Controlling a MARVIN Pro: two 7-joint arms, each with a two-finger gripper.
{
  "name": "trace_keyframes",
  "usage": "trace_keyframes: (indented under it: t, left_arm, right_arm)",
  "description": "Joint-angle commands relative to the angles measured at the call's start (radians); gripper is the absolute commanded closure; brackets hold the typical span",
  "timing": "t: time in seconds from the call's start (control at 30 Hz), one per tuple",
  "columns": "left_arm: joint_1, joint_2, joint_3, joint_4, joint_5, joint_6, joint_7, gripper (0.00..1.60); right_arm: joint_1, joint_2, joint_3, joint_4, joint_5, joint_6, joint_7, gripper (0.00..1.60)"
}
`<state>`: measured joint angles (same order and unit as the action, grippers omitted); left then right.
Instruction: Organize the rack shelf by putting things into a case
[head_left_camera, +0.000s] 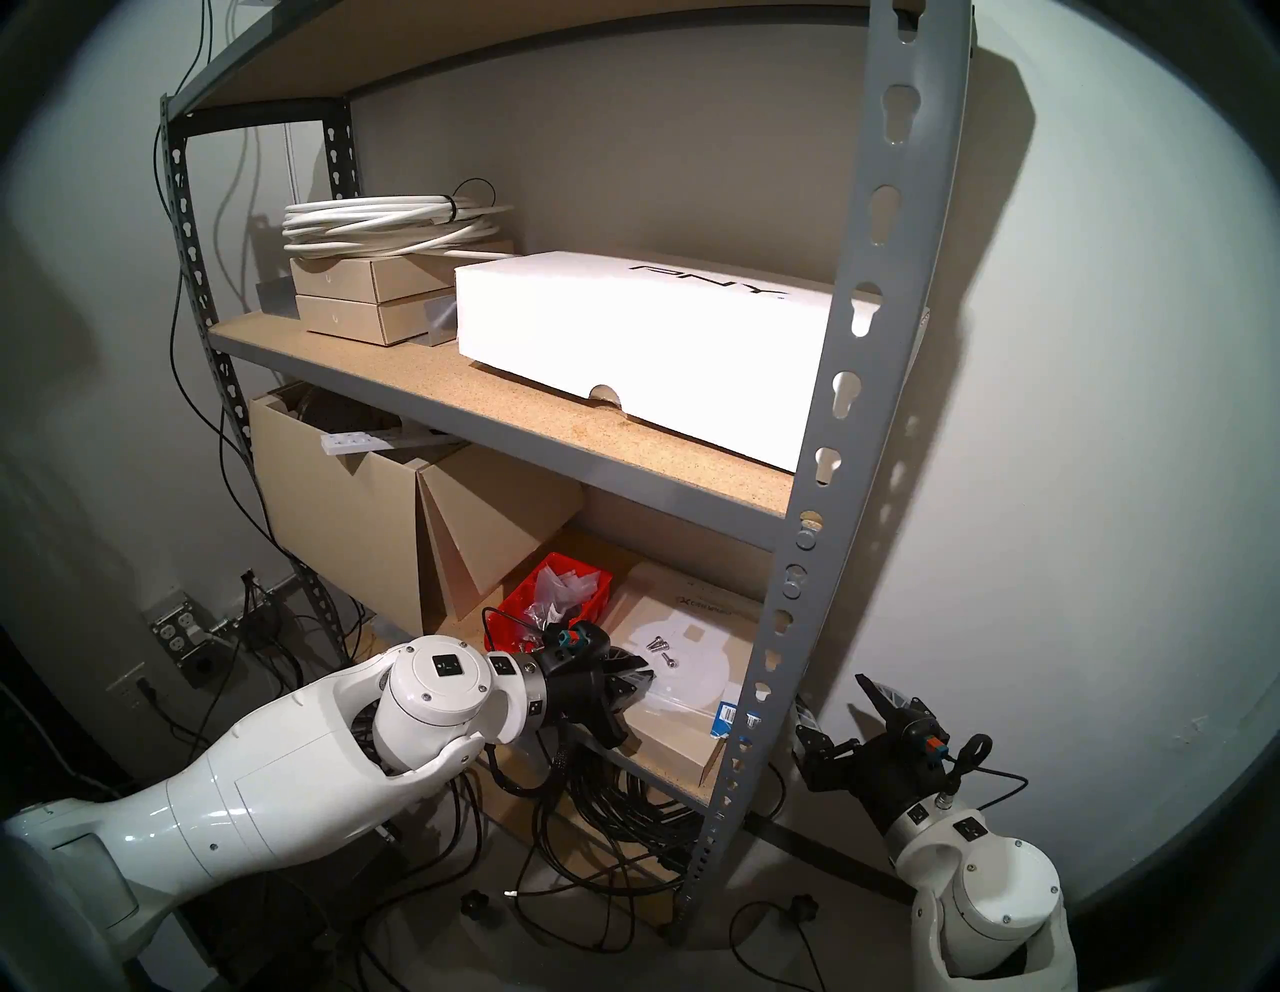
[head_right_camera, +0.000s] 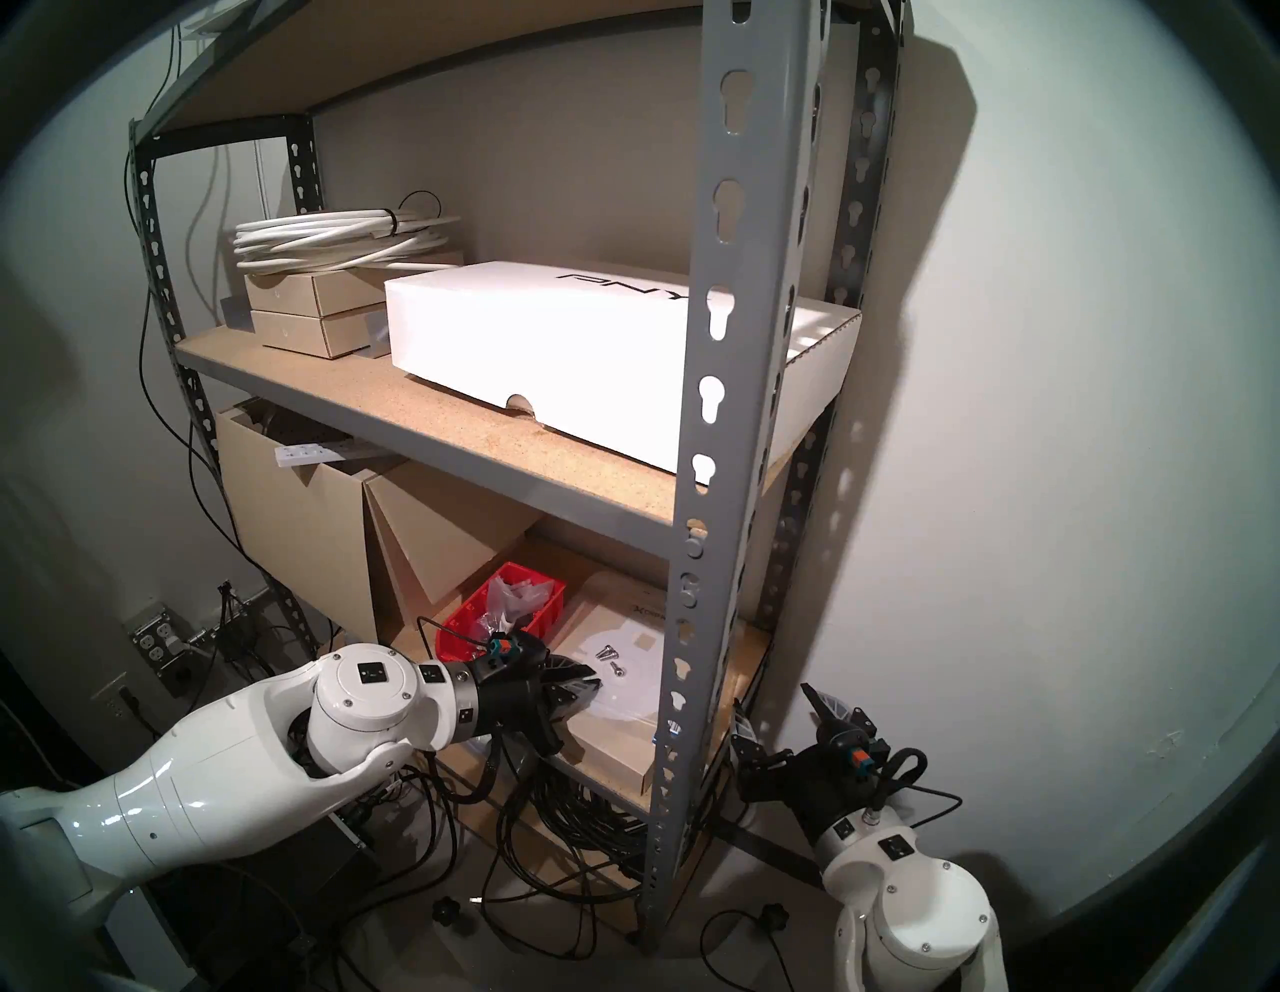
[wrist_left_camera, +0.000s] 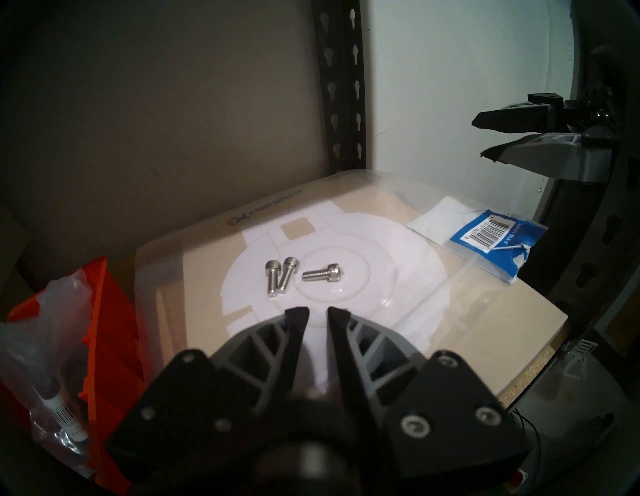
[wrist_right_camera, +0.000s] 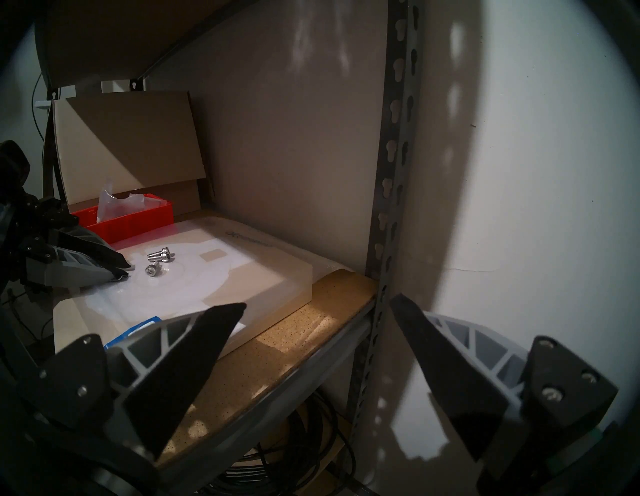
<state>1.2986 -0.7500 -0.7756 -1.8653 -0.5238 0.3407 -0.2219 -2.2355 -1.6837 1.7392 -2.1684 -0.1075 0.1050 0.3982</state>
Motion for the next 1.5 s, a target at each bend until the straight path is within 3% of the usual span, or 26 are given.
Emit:
trace_keyframes:
  t: [0.0, 0.03, 0.07, 0.33, 0.83, 1.13, 1.47]
  left_arm:
    - [-0.01, 0.008, -0.022, -0.038, -0.01, -0.002, 0.007, 0.58]
    - [-0.012, 0.007, -0.023, -0.038, -0.011, -0.001, 0.008, 0.23]
    - [-0.014, 0.005, -0.023, -0.038, -0.013, 0.0, 0.008, 0.21]
    - [-0.038, -0.005, -0.024, -0.019, -0.019, -0.008, -0.002, 0.29]
    - [-0.119, -0.088, 0.005, 0.097, 0.021, -0.016, -0.063, 0.38]
    - [-0.132, -0.111, 0.001, 0.114, 0.028, -0.014, -0.079, 0.5]
    - [-0.128, -0.121, 0.005, 0.13, 0.035, -0.005, -0.08, 0.51]
  right_arm:
    - [0.006, 0.001, 0.0, -0.021, 0.0, -0.006, -0.001, 0.0]
    - [0.006, 0.001, 0.0, -0.021, 0.0, -0.006, -0.001, 0.0]
    - [0.006, 0.001, 0.001, -0.021, 0.0, -0.006, -0.001, 0.0]
    - [0.006, 0.0, 0.001, -0.021, 0.0, -0.006, 0.0, 0.0]
    - [0.006, -0.001, 0.001, -0.021, -0.001, -0.006, 0.001, 0.0]
    - [0.006, -0.002, 0.002, -0.021, -0.002, -0.007, 0.002, 0.0]
    - [0.006, -0.003, 0.002, -0.021, -0.002, -0.007, 0.002, 0.0]
